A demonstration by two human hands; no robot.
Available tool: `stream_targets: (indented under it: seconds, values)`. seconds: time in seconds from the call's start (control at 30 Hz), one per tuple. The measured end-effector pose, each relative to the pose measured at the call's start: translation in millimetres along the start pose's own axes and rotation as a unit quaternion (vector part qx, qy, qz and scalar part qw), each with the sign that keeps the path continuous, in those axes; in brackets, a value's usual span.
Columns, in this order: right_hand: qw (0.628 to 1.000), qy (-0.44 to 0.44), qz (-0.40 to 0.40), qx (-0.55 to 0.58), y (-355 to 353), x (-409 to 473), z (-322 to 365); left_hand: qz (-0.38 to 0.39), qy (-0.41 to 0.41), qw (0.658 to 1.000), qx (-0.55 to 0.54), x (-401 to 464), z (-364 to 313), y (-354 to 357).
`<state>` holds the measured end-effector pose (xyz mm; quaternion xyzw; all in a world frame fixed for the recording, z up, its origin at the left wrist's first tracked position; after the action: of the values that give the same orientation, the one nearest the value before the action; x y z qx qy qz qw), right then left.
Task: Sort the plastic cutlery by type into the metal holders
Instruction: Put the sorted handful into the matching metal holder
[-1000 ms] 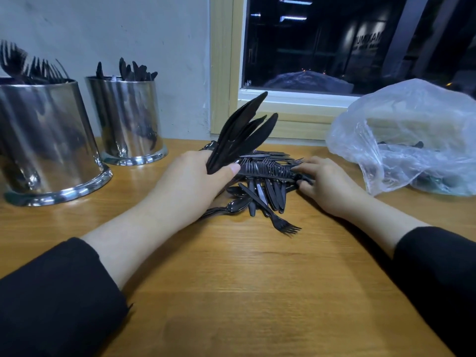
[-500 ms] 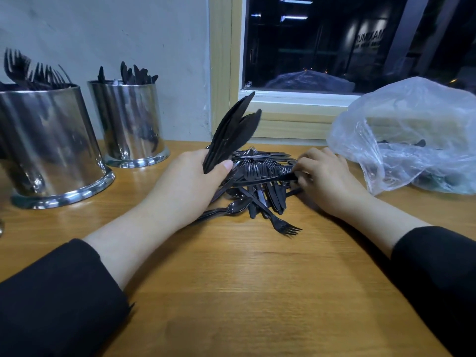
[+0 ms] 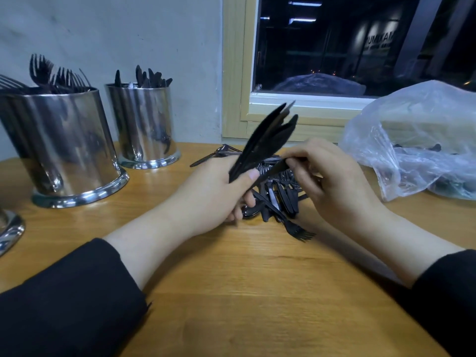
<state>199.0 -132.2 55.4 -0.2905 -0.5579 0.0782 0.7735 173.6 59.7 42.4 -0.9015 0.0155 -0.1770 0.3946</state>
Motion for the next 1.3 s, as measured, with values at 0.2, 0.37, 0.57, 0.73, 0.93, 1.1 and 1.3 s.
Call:
stream_targets:
  seconds: [0.2,0.37,0.57,0.73,0.93,1.1,1.3]
  values:
    - [0.967,0.141,-0.118,0.178,-2,0,-1,0.010,-0.022,0.995,-0.092,0,5,1]
    - [0.948,0.146,-0.127,0.254,0,6,12,0.051,0.020,0.995,-0.080,-4,-2,16]
    - [0.944,0.162,-0.080,0.278,17,14,38,0.106,0.017,0.987,-0.122,-8,-10,41]
    - [0.919,0.206,-0.078,0.328,15,20,50,0.079,0.003,0.988,-0.135,-7,-9,35]
    - [0.914,0.269,-0.063,0.298,8,45,51,0.005,-0.035,0.997,-0.066,1,-6,5]
    - [0.900,0.319,0.018,0.296,32,73,53,-0.027,-0.046,0.998,0.021,3,5,-29]
    - [0.906,0.329,0.025,0.266,66,116,63,-0.131,-0.097,0.982,0.098,9,29,-64]
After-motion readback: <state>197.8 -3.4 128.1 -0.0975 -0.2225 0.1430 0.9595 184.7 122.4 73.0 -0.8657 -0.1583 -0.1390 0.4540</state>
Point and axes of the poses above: each hand's wrist, its own x-axis towards the middle knuckle, its own y-axis out of the palm, z = x × y, the point moved 4 cm from there along x, towards the middle knuckle, and after that the axes turned 15 degrees about x, right-handed, at the moved point
